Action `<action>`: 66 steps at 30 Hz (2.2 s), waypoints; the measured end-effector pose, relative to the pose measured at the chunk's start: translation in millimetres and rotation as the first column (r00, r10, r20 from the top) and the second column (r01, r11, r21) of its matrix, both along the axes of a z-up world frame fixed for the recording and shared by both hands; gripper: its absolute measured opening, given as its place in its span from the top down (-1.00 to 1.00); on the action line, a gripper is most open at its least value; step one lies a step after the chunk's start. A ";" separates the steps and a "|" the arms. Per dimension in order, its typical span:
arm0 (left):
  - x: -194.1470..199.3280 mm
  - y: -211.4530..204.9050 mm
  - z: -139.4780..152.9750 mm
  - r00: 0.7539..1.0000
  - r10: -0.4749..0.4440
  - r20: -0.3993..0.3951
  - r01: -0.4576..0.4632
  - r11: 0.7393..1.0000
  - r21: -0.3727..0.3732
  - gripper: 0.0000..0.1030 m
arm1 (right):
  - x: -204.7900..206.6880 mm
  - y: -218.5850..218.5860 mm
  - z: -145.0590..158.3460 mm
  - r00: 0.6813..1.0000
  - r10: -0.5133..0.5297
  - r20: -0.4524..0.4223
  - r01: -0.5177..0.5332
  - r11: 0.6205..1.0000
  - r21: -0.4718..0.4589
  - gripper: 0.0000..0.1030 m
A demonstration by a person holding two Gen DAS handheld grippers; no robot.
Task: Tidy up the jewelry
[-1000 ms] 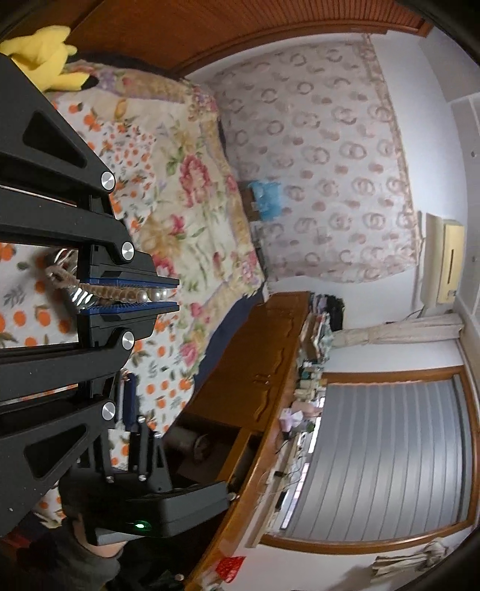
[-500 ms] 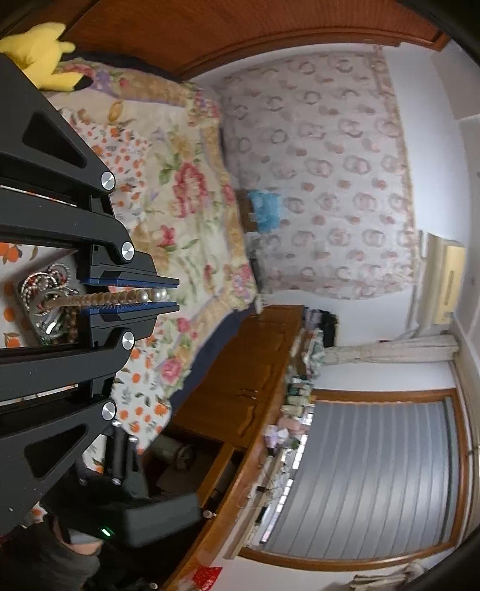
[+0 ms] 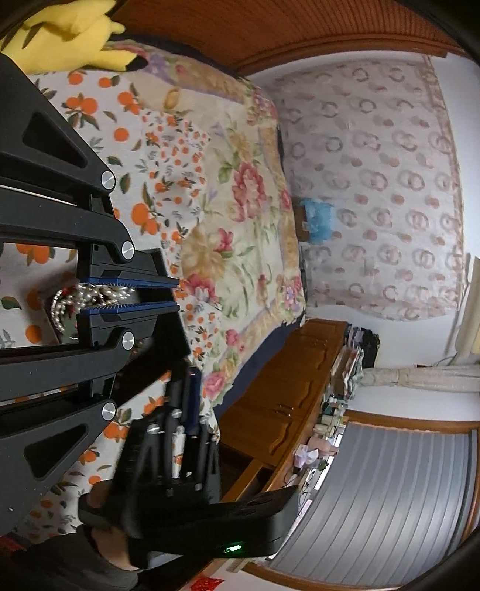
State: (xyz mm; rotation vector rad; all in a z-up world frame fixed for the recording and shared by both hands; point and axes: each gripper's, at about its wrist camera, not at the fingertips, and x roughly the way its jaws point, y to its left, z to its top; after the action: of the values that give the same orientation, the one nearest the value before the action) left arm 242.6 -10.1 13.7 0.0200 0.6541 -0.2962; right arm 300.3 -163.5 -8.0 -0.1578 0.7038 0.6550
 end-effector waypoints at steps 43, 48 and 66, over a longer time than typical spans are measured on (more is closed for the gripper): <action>-161.8 8.6 -7.8 0.964 0.252 0.080 -0.256 0.966 0.037 -0.85 | -194.2 -64.6 34.8 0.932 -0.313 0.184 0.295 0.948 0.120 -0.95; -169.6 6.7 -9.7 0.964 0.249 0.088 -0.254 0.966 0.045 -0.85 | -199.9 -70.8 30.2 0.929 -0.322 0.180 0.302 0.944 0.132 -0.95; -176.9 6.3 -1.6 0.961 0.257 0.102 -0.260 0.965 0.026 -0.85 | -200.3 -73.9 26.9 0.924 -0.337 0.181 0.316 0.939 0.134 -0.95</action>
State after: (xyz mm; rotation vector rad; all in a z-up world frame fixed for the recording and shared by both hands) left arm 65.7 -3.8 12.2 -0.0130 0.5576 -0.0293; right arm 100.1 -237.4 18.9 -0.0092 0.4834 0.3466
